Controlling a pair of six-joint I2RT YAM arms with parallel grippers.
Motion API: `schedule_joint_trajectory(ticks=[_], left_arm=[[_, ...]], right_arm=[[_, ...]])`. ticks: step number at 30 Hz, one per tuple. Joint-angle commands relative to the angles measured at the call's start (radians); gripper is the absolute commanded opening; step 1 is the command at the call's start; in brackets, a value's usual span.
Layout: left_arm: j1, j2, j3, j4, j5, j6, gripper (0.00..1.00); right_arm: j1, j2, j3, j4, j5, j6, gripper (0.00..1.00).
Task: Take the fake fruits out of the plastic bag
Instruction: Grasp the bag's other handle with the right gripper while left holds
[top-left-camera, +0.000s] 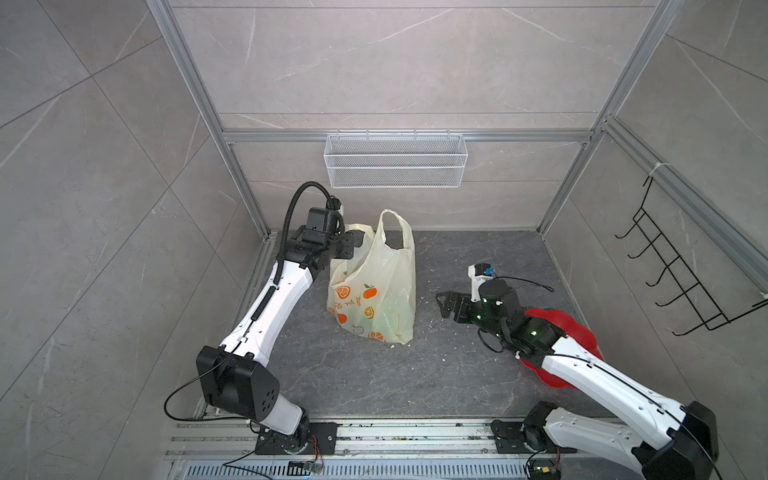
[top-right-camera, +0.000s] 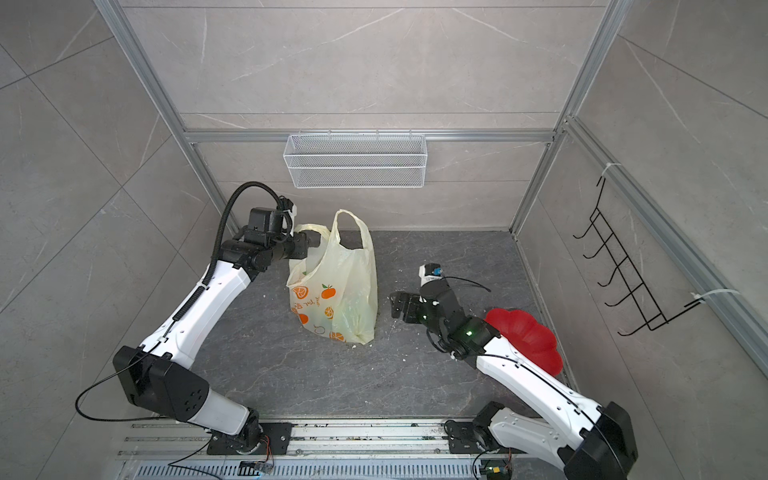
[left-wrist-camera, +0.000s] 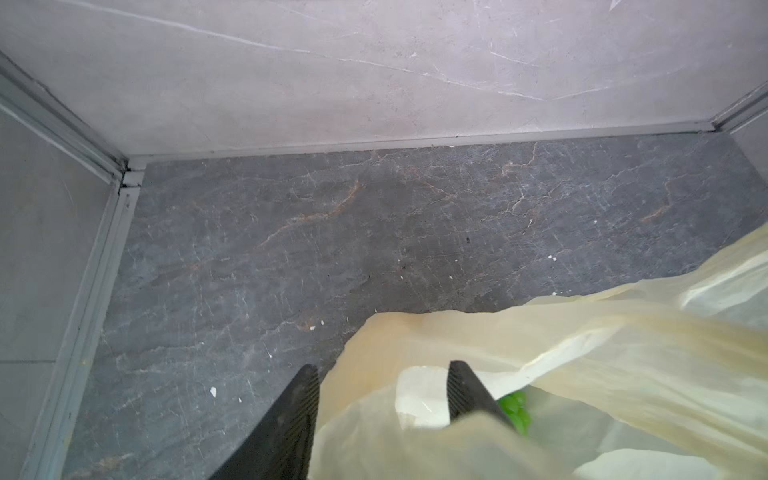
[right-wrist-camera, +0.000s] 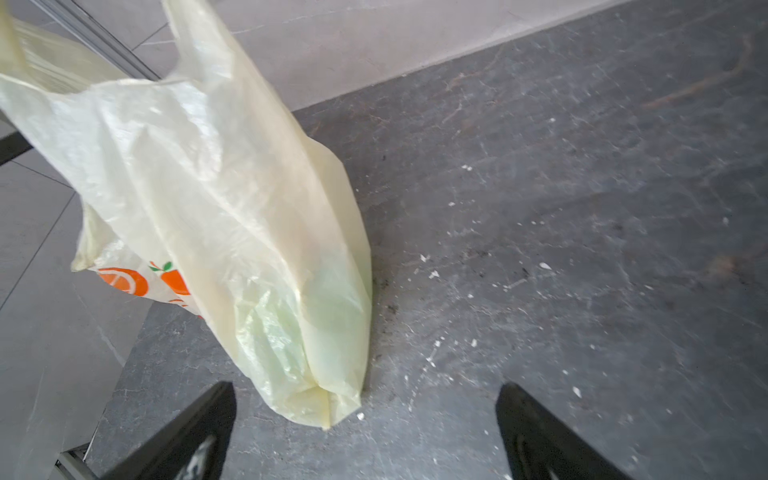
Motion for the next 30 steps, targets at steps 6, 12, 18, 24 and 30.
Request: schedule_joint_trajectory(ticks=[6, 12, 18, 24, 30], left_arm=[[-0.002, -0.081, -0.103, 0.114, 0.155, -0.257, 0.0], [-0.015, -0.226, -0.241, 0.139, 0.142, -0.403, 0.0], [-0.051, -0.348, -0.337, 0.158, 0.101, -0.477, 0.0], [-0.054, -0.402, -0.388, 0.152, 0.086, -0.49, 0.0], [-0.054, -0.434, -0.413, 0.151, 0.067, -0.508, 0.0]], right_arm=[[0.163, 0.267, 0.386, -0.09, 0.257, -0.058, 1.0], [0.235, 0.44, 0.628, -0.158, 0.35, -0.066, 1.0], [0.293, 0.544, 0.772, -0.148, 0.35, -0.092, 1.0], [0.314, 0.626, 0.898, -0.199, 0.381, -0.106, 0.98], [0.314, 0.72, 0.98, -0.245, 0.467, -0.12, 0.92]])
